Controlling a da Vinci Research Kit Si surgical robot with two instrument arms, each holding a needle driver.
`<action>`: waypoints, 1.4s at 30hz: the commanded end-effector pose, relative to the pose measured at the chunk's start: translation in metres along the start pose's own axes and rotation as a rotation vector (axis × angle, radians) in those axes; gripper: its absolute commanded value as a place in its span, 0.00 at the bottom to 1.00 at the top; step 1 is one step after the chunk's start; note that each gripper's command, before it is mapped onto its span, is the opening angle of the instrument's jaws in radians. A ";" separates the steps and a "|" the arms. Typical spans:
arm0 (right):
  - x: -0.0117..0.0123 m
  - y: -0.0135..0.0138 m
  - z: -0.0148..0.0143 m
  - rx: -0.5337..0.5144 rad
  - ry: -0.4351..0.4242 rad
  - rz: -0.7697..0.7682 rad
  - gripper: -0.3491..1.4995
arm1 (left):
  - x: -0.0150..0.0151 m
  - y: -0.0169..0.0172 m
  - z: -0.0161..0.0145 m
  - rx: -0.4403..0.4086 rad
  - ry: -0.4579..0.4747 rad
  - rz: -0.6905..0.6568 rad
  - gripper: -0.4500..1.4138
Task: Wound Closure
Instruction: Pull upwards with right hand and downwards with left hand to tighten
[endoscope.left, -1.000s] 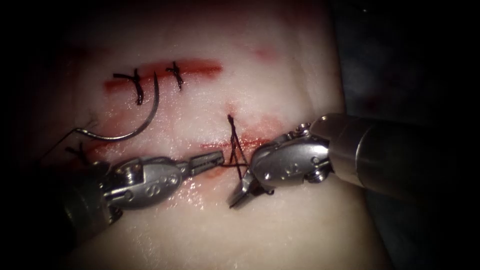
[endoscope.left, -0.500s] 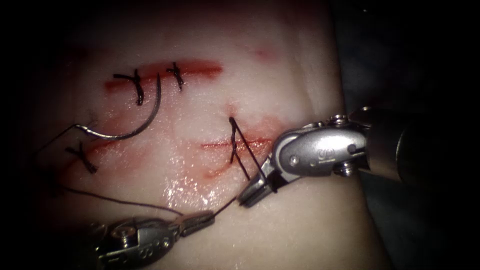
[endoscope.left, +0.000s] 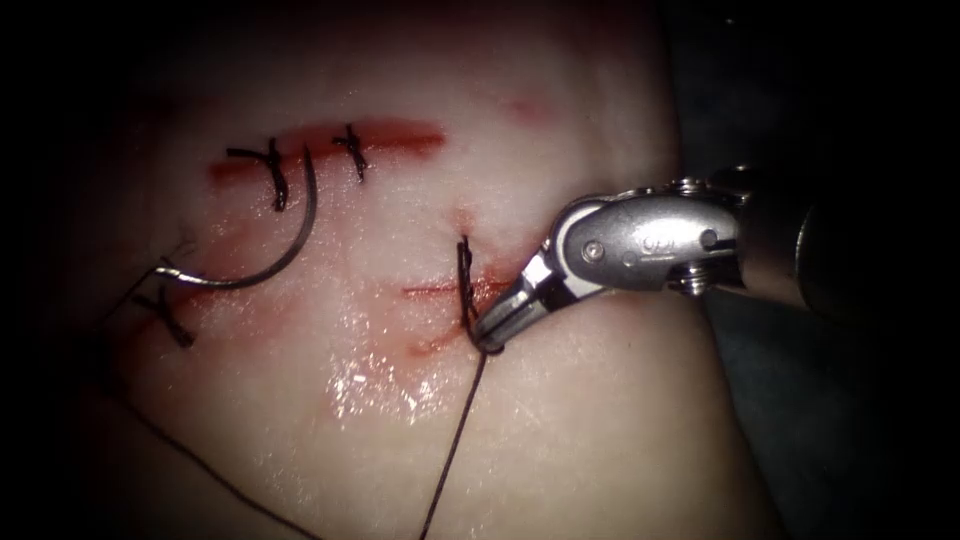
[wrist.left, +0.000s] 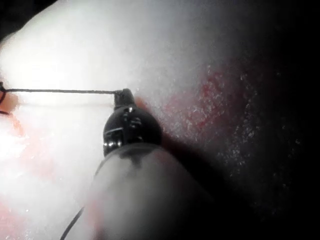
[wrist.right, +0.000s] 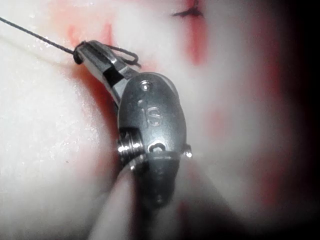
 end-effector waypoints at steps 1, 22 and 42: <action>-0.0004 0.0013 0.0002 -0.002 -0.003 -0.004 0.00 | -0.0003 0.0002 0.0006 -0.001 0.003 -0.004 0.00; -0.0009 0.0045 -0.0017 -0.098 -0.019 0.017 0.00 | 0.0010 0.0077 -0.0009 -0.324 0.128 0.009 0.00; -0.0007 0.0059 -0.0028 -0.265 -0.030 0.008 0.00 | 0.0008 0.0079 0.0010 -0.396 0.130 0.000 0.00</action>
